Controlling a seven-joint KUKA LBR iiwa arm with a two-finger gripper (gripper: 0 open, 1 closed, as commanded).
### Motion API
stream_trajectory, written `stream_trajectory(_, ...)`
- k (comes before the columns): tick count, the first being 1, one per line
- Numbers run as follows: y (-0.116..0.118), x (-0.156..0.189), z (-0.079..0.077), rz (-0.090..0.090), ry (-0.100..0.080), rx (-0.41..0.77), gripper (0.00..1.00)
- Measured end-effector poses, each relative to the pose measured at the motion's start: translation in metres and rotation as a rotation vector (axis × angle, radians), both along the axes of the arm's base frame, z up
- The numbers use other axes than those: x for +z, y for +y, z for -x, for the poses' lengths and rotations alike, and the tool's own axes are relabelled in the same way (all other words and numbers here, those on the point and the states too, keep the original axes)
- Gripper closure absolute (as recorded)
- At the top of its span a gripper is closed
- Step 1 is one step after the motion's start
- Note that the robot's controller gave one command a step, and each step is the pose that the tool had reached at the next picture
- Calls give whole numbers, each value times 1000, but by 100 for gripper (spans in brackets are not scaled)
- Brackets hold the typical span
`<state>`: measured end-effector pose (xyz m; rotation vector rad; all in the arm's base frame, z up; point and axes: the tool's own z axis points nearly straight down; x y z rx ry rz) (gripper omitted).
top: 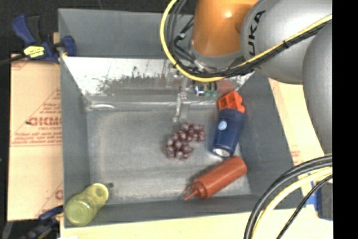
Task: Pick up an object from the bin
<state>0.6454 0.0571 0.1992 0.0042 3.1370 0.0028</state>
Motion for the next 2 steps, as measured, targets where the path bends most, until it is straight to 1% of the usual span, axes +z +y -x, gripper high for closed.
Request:
stream_trajectory(1, 0, 0, 0, 0, 0, 0, 0)
stream_trajectory(2, -33, -47, 39, 0, 3, -49, 0)
